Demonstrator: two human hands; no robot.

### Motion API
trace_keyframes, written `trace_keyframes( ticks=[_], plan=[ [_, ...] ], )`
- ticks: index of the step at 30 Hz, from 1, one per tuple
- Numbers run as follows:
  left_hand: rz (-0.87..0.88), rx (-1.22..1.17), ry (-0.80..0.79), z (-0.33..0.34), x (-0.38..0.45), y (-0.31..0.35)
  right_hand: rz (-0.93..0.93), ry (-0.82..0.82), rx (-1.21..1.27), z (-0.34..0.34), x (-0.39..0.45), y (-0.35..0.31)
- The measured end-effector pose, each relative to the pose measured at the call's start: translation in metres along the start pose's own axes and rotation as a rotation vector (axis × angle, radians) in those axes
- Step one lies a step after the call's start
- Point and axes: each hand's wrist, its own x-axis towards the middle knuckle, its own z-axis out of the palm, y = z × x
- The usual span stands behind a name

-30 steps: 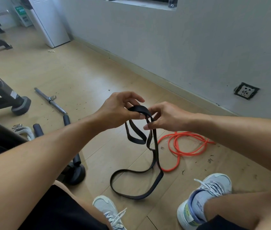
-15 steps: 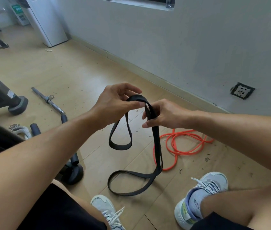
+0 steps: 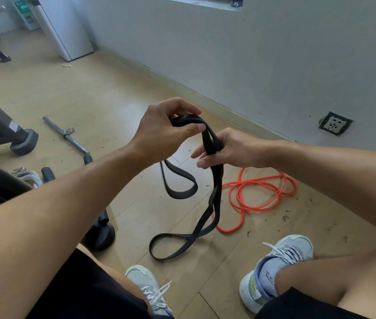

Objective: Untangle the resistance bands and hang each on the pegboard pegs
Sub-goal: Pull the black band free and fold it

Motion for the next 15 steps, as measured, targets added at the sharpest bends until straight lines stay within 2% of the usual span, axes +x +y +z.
trace_keyframes(
  ticks=[5,9,15],
  plan=[
    [0.012,0.066,-0.039,-0.010,0.000,0.004,0.032,-0.047,-0.058,-0.008,-0.004,-0.002],
    [0.044,0.106,-0.056,-0.012,-0.001,0.005,0.028,0.010,-0.144,-0.011,-0.005,-0.003],
    [0.019,-0.012,0.029,-0.014,0.000,0.003,0.034,0.089,-0.253,-0.012,-0.004,0.009]
  ],
)
